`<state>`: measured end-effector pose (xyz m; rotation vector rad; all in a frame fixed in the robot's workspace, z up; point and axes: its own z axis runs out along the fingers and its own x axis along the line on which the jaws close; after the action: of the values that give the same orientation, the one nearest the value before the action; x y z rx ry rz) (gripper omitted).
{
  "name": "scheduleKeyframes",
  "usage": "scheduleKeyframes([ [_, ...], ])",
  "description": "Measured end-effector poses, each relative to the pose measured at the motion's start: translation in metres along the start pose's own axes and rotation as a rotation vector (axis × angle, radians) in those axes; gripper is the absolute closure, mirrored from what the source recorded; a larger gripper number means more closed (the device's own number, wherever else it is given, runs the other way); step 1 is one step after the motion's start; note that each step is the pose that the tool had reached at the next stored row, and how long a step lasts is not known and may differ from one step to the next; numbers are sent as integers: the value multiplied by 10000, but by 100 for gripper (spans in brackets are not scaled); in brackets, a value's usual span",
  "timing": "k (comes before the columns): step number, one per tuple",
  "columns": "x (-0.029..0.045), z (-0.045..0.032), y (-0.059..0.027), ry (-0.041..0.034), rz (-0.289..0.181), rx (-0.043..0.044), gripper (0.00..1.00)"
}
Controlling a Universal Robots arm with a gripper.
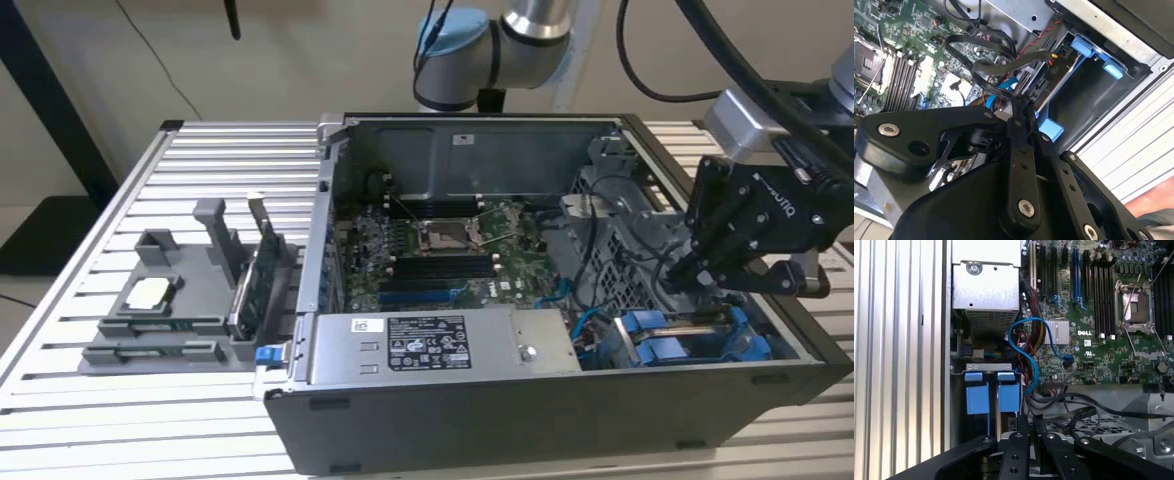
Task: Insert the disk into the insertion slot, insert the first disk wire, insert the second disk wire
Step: 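Insert the second disk wire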
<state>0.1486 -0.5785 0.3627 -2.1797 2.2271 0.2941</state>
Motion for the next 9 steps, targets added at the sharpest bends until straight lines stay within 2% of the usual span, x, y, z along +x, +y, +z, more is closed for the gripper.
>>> scheduleKeyframes([
  [9,0,6,0,-1,-1,11,84],
])
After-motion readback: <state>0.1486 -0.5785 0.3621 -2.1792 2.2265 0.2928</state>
